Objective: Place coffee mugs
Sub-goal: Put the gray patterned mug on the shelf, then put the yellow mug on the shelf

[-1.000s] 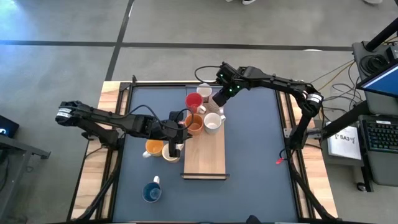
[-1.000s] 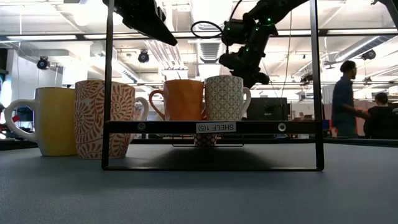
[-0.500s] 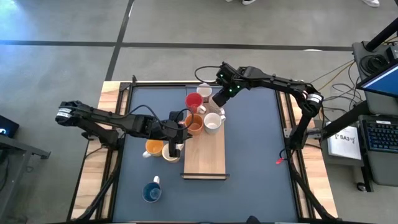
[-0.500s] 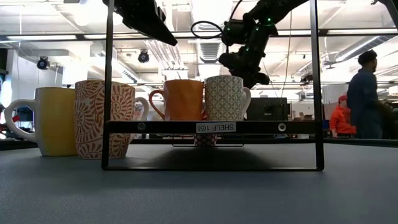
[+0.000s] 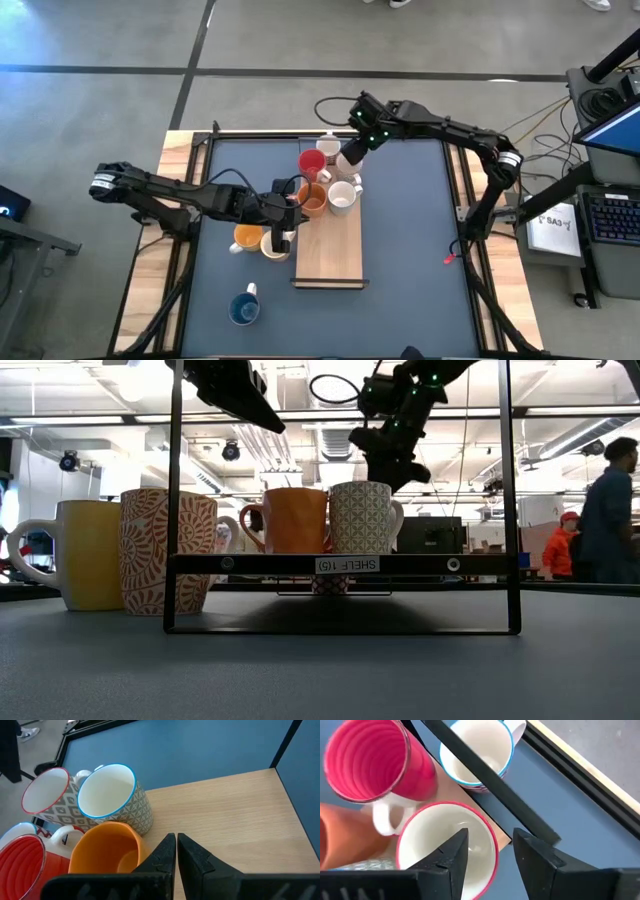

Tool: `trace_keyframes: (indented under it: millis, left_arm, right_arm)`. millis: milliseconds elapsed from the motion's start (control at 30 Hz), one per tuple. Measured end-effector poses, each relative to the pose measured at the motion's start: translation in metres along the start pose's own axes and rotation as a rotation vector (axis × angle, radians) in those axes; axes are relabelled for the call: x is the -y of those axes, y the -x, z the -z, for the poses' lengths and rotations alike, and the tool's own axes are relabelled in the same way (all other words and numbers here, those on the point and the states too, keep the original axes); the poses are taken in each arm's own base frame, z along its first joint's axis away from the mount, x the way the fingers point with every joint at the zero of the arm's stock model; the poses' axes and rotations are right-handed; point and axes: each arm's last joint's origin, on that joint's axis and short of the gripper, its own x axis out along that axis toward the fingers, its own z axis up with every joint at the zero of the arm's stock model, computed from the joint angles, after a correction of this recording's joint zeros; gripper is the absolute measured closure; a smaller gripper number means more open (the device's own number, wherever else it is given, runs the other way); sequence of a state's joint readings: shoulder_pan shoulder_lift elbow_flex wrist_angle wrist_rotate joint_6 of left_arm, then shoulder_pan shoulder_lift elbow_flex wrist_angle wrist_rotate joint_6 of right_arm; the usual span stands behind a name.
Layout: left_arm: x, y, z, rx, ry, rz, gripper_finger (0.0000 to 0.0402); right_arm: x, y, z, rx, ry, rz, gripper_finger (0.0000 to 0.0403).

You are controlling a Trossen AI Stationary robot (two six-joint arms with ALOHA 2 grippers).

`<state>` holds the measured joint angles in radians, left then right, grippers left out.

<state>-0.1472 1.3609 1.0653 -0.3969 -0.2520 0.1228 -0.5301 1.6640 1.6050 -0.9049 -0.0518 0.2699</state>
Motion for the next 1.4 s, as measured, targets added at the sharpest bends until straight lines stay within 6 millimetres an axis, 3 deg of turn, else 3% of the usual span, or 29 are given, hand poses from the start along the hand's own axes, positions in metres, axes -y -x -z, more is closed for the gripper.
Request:
trace_keyframes:
  millis: [267, 500, 733, 1133, 1267, 1400]
  left_arm:
    - [0.000, 0.000, 0.000, 0.000, 0.000, 0.000, 0.0402]
    - [0.000, 0.000, 0.000, 0.000, 0.000, 0.000, 0.0402]
    - [0.000, 0.000, 0.000, -0.001, 0.000, 0.000, 0.0402]
    - [0.000, 0.000, 0.000, 0.000, 0.012, 0.000, 0.0402]
    - [0.000, 0.000, 0.000, -0.001, 0.063, 0.000, 0.0402]
    - [0.001, 0.000, 0.002, -0.017, 0.149, 0.003, 0.0402]
  right_arm:
    - [0.004, 0.023, 0.015, -0.100, -0.001, 0.086, 0.0293]
    - [0.007, 0.008, 0.033, -0.171, 0.025, 0.201, 0.0386]
    - [-0.004, -0.015, 0.039, -0.139, 0.053, 0.152, 0.0393]
    - [-0.022, -0.018, 0.036, -0.053, 0.121, 0.100, 0.0394]
    - [-0.020, -0.011, 0.038, -0.055, 0.178, 0.150, 0.0394]
    - [-0.018, 0.010, 0.045, 0.002, 0.230, 0.139, 0.0394]
